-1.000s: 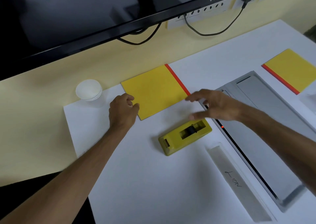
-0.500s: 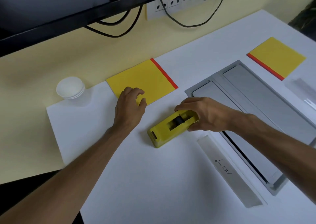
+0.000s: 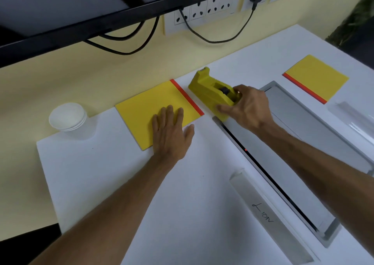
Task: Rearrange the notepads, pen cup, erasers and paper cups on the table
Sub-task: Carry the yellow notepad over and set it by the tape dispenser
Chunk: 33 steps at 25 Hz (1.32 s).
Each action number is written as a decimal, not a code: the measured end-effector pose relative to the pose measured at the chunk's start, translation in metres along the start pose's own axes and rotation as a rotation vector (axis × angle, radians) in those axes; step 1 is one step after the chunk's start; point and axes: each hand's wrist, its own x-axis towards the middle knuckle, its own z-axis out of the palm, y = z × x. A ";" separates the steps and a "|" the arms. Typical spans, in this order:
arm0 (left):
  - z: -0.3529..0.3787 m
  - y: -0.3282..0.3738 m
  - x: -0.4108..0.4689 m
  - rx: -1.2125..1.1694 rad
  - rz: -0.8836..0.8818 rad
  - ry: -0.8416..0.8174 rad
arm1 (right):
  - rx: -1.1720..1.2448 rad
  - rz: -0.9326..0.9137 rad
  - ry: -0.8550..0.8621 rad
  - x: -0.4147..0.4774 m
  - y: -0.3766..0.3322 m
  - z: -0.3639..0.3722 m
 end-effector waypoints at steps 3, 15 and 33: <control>0.007 -0.002 -0.003 0.046 -0.013 0.006 | 0.072 0.065 0.020 0.032 -0.013 0.025; 0.008 0.003 -0.003 0.079 -0.046 0.014 | 0.027 0.110 0.010 0.078 -0.020 0.065; -0.021 0.019 -0.019 0.017 0.018 0.041 | 0.085 -0.024 0.134 -0.078 0.022 -0.011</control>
